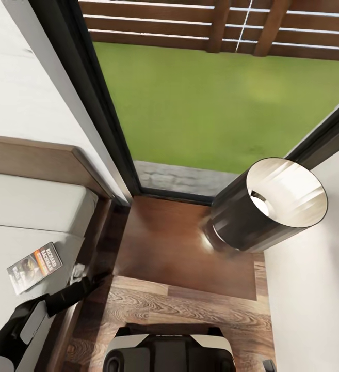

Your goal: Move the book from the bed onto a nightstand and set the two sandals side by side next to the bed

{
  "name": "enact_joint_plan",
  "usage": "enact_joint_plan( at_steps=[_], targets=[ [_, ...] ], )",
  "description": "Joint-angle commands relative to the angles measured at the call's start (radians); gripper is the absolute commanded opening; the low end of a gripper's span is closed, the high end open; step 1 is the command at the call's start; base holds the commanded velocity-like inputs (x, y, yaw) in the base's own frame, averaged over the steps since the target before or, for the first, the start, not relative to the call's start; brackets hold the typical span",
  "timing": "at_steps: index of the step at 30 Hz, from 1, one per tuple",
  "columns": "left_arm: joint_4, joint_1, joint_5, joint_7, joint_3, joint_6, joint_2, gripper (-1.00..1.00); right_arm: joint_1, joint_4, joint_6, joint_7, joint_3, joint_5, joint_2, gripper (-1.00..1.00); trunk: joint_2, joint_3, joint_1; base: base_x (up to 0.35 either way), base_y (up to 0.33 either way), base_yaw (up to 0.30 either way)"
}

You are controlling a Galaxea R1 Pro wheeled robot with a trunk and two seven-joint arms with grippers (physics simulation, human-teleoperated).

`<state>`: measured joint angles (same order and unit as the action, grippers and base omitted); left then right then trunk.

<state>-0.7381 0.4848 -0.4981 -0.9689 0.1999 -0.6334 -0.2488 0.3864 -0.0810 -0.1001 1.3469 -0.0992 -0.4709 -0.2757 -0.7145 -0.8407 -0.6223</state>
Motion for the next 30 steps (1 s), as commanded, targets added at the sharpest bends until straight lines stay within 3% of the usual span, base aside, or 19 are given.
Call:
enact_joint_plan(
  at_steps=[1, 7, 8, 11, 13, 17, 20, 30],
  targets=[
    [0.000, -0.004, -0.005, -0.005, -0.008, -0.003, 0.000, 1.00, 0.000, 0.000, -0.010, 0.003, -0.008, -0.010, 0.000, 1.00, 0.007, 0.003, 0.004, 0.000, 0.000, 0.000],
    [0.034, -0.026, -0.005, -0.020, -0.096, 0.061, 0.000, 1.00, 0.000, 0.000, -0.010, 0.003, -0.008, -0.010, 0.000, 1.00, 0.049, 0.021, 0.027, 0.000, 0.000, 0.000],
    [0.150, -0.032, -0.004, -0.021, -0.149, 0.176, 0.001, 1.00, 0.000, 0.000, -0.010, 0.003, -0.008, -0.010, 0.000, 1.00, 0.056, 0.025, 0.031, 0.000, 0.000, 0.000],
    [0.265, -0.034, -0.005, -0.022, -0.182, 0.321, 0.002, 1.00, 0.000, 0.000, -0.010, 0.003, -0.008, -0.010, 0.000, 1.00, 0.077, 0.034, 0.042, 0.000, 0.000, 0.000],
    [0.327, -0.034, -0.006, -0.022, -0.191, 0.406, 0.003, 1.00, 0.000, 0.000, -0.010, 0.003, -0.008, -0.010, 0.000, 1.00, 0.091, 0.040, 0.050, 0.000, 0.000, 0.000],
    [0.400, -0.035, -0.005, -0.022, -0.194, 0.456, 0.003, 1.00, 0.000, 0.000, -0.010, 0.002, -0.008, -0.009, 0.000, 1.00, 0.119, 0.053, 0.065, 0.000, 0.000, 0.000],
    [0.456, -0.035, -0.006, -0.022, -0.194, 0.544, 0.019, 1.00, 0.000, 0.000, -0.010, -0.002, -0.008, -0.009, 0.000, 1.00, 0.140, 0.062, 0.077, 0.000, 0.000, 0.000],
    [0.497, -0.035, -0.006, -0.022, -0.194, 0.578, 0.029, 1.00, 0.000, 0.000, -0.010, -0.003, -0.008, -0.009, 0.000, 1.00, 0.210, 0.094, 0.115, 0.000, 0.000, 0.000]
  ],
)
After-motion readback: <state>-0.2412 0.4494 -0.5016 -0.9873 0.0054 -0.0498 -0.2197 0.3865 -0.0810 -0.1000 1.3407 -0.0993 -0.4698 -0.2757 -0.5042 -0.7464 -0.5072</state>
